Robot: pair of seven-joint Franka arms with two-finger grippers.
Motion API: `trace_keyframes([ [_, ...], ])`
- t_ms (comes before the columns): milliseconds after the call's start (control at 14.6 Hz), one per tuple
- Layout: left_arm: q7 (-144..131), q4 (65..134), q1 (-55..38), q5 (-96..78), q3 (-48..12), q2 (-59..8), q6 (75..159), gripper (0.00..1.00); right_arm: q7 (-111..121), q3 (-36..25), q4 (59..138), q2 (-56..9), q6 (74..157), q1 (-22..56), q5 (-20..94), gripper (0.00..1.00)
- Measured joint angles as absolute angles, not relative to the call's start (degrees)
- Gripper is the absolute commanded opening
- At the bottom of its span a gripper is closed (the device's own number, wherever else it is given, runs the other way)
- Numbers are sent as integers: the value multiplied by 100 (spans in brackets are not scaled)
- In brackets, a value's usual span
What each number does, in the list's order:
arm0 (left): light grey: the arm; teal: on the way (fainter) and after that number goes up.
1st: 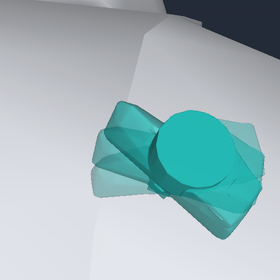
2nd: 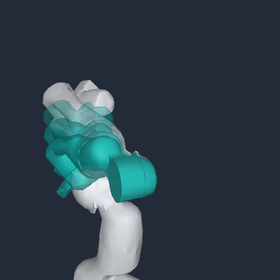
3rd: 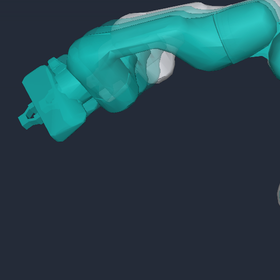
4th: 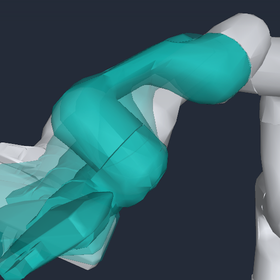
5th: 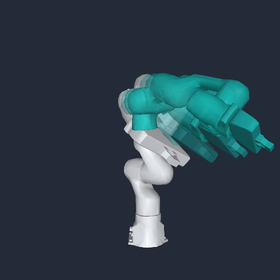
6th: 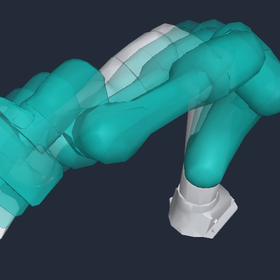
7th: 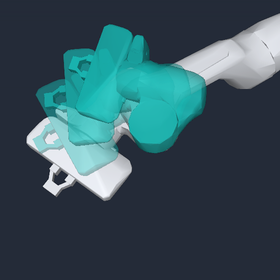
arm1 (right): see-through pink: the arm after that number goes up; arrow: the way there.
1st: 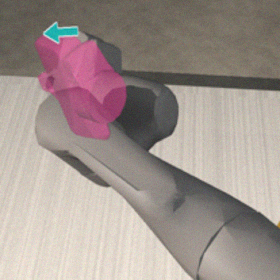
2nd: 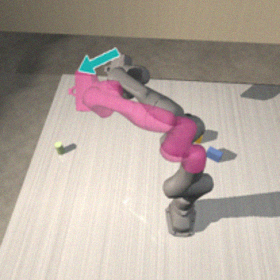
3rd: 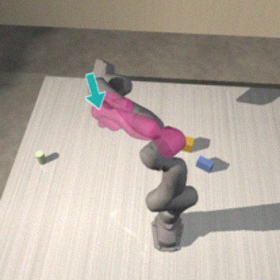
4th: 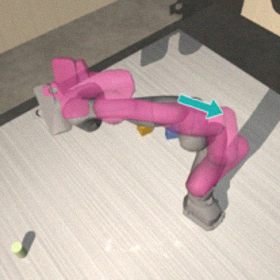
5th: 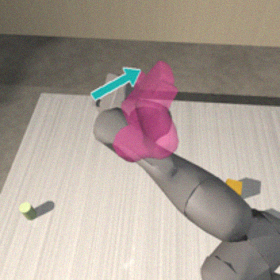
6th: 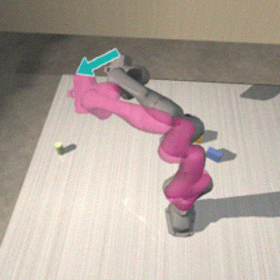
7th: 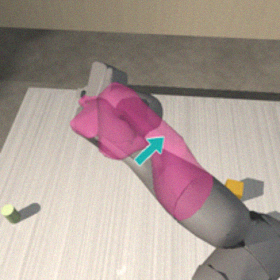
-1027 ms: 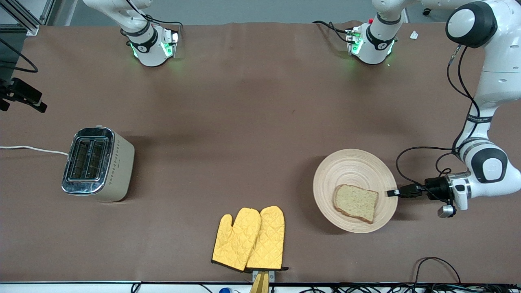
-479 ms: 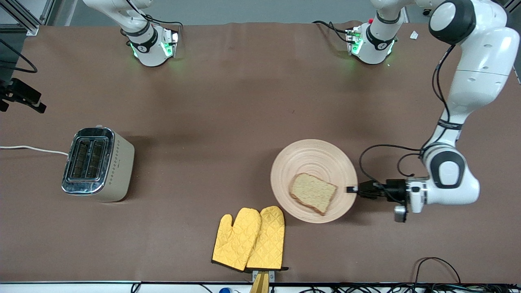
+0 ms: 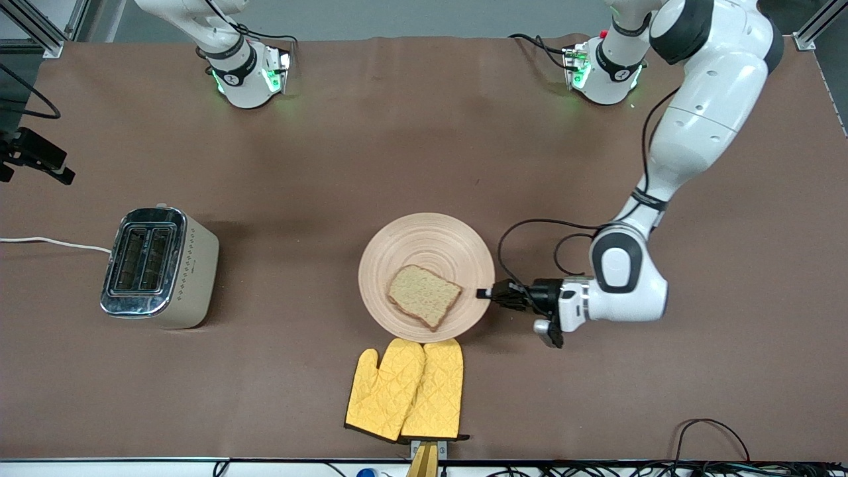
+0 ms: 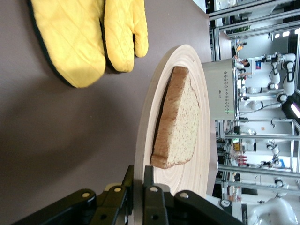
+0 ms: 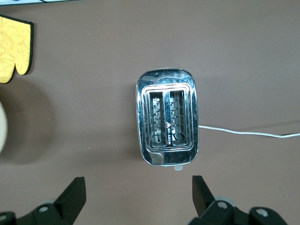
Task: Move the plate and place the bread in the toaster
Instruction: 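Push the wooden plate with the left gripper toward the toaster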
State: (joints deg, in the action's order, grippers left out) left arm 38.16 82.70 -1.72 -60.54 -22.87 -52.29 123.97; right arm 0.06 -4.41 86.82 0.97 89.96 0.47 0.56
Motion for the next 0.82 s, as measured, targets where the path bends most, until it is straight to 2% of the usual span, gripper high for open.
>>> trace_keyframes([
  [548, 3980, 8799, -834, -6999, -2292, -5243, 13661, 0, 10, -444, 8687, 49, 8969, 46, 56, 100],
  [822, 4079, 8918, -1031, -7287, -2301, -5245, 14124, 1, 50, -438, 8695, -59, 8543, 46, 181, 100],
])
